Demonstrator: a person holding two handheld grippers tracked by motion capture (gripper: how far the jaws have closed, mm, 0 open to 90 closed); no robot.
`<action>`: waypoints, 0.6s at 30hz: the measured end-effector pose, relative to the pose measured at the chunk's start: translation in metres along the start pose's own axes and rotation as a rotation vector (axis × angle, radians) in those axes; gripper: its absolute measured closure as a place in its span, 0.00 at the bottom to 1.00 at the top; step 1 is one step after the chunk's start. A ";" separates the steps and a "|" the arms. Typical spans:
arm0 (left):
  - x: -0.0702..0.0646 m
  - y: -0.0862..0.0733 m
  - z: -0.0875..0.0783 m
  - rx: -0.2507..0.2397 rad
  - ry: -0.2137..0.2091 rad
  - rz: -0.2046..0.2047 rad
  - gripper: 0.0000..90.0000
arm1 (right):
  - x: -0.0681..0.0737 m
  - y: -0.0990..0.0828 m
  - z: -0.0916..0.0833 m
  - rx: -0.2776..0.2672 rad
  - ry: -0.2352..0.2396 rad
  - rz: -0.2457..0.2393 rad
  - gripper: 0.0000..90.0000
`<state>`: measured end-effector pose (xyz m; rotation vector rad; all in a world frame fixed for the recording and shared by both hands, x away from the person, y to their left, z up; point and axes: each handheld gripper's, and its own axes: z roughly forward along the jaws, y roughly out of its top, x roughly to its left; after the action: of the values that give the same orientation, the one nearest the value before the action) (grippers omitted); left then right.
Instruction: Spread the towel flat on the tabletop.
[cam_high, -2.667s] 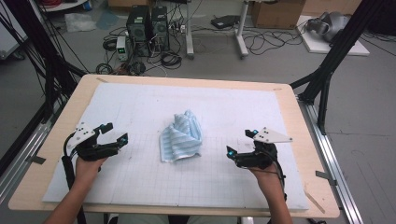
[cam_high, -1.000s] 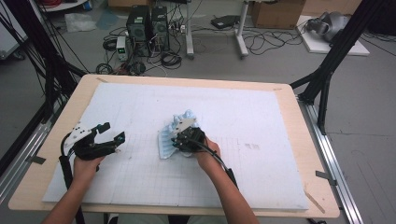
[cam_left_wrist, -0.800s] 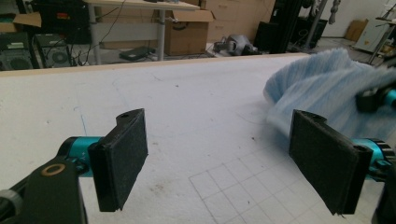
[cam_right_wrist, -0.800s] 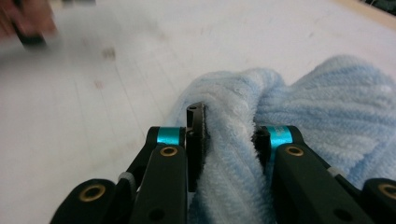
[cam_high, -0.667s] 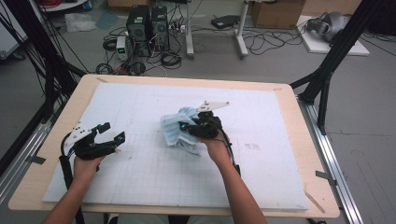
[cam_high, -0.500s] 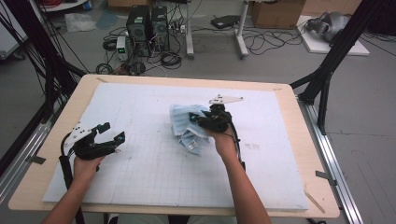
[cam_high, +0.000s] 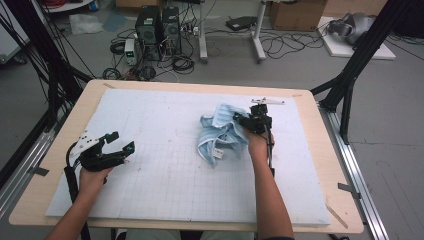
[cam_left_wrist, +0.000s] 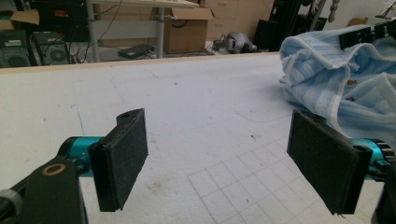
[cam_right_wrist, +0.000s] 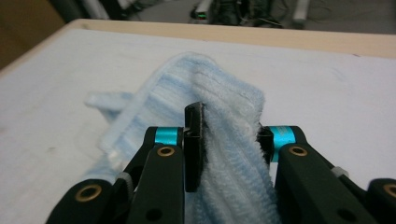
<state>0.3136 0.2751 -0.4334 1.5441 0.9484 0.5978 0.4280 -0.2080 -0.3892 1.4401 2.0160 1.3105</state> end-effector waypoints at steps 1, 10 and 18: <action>0.000 0.000 0.000 0.002 0.000 0.004 0.23 | -0.004 -0.001 0.000 0.004 -0.034 -0.003 0.79; -0.001 0.000 0.002 0.003 -0.005 0.000 0.23 | -0.023 -0.001 -0.018 -0.045 -0.284 0.007 0.48; -0.002 0.000 0.001 0.001 -0.007 0.002 0.23 | 0.015 0.004 -0.022 -0.088 -0.083 -0.123 0.44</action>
<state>0.3135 0.2724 -0.4331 1.5471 0.9415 0.5933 0.4082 -0.2057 -0.3711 1.2884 1.9358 1.2506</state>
